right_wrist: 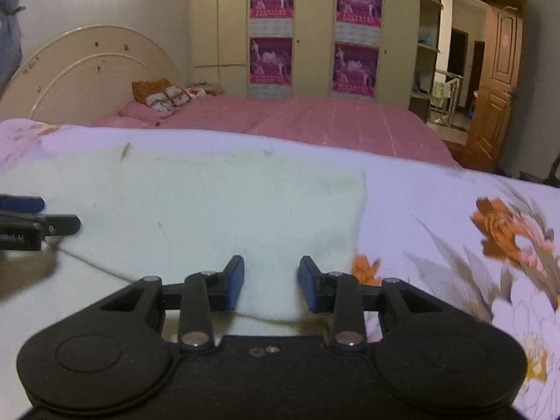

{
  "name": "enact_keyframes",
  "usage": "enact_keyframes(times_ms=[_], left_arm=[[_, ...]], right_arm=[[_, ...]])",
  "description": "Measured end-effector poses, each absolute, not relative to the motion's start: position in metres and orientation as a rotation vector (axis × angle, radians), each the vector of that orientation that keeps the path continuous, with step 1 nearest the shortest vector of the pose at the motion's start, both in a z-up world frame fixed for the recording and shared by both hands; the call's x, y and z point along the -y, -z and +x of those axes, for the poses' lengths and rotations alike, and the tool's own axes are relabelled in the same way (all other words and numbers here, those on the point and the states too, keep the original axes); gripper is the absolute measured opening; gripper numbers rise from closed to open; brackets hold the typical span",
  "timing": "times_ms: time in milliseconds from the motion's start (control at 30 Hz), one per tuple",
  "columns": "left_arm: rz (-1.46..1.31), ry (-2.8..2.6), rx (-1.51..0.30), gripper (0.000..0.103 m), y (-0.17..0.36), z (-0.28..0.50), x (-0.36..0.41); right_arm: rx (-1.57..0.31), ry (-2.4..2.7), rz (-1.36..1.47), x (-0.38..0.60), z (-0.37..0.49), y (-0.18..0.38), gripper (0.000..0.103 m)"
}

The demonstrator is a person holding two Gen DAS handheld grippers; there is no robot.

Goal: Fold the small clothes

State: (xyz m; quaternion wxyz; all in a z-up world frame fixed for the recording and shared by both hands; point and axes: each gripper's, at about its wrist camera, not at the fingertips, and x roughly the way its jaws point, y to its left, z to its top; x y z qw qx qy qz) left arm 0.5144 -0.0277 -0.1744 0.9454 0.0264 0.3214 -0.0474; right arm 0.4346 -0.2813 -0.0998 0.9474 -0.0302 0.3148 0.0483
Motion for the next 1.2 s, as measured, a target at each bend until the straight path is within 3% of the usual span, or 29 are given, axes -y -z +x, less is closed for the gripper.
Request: enact_keyframes(times_ms=[133,600,800,1000,1133,1200], left_arm=[[0.038,0.083,-0.648,0.086,0.174,0.501,0.021],[-0.077,0.018,-0.618,0.086,0.16,0.45,-0.037],[-0.279,-0.177,-0.586,0.086,0.166,0.399,-0.139],[-0.659,-0.423,-0.5,0.085,0.183,0.353,-0.255],[-0.871,-0.453,-0.416,0.072,0.201,0.338,-0.298],[-0.945,-0.443,-0.384,0.072,0.21,0.34,-0.307]], right_arm=[[-0.623,-0.083,-0.048,0.271,0.434,0.083,0.038],[-0.687,-0.106,0.034,0.264,0.402,0.081,0.038],[-0.676,-0.107,0.114,0.28,0.376,0.077,0.038],[-0.674,-0.095,0.201,0.285,0.372,0.076,0.038],[-0.666,-0.112,0.202,0.277,0.371,0.074,0.038],[-0.664,-0.119,0.198,0.273,0.373,0.073,0.038]])
